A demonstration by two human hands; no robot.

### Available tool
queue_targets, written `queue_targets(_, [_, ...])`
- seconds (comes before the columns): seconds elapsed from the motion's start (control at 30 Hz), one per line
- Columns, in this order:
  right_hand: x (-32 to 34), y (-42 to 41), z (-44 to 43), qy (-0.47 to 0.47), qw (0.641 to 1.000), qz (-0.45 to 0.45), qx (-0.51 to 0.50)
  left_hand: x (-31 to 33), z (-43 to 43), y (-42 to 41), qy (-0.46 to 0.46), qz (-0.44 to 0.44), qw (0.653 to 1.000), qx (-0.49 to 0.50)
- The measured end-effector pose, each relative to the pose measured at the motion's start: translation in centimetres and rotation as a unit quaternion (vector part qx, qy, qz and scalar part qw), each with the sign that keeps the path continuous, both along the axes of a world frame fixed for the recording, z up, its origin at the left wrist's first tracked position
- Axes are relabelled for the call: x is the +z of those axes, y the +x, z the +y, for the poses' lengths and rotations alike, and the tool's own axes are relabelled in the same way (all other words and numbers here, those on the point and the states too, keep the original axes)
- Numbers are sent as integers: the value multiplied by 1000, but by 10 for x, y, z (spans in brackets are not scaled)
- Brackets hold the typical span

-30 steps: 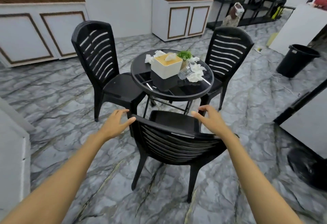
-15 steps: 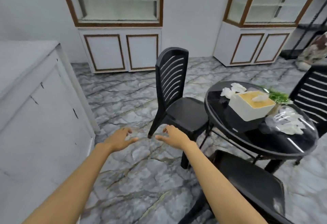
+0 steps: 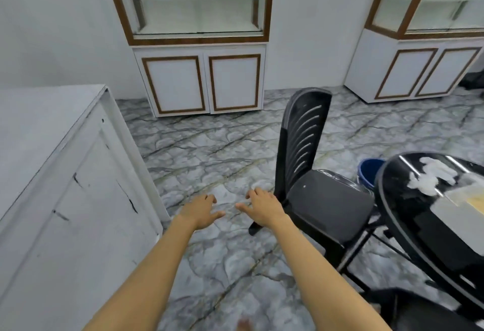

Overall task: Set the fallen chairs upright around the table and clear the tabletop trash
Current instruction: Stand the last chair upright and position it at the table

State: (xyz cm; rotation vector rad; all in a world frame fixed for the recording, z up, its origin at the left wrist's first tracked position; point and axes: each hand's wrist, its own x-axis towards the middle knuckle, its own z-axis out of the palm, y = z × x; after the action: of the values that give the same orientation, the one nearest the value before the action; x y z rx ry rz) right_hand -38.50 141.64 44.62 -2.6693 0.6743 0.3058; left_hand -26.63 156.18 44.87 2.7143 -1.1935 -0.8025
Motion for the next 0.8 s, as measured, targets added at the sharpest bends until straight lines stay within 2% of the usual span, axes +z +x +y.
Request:
queue_targets(0.4, [-2,249,-162,38,999,2,-9,11,-164,242,1,-19,1000,-9])
queue_targets(0.6, [-12,337,-236,52,998,13,-28,2,-245,357,-13,16,1000,-16])
queue_targets(0.8, [-15,415,-318,50,993,-7,-109,-3,-351,463,-9,2,993,-118])
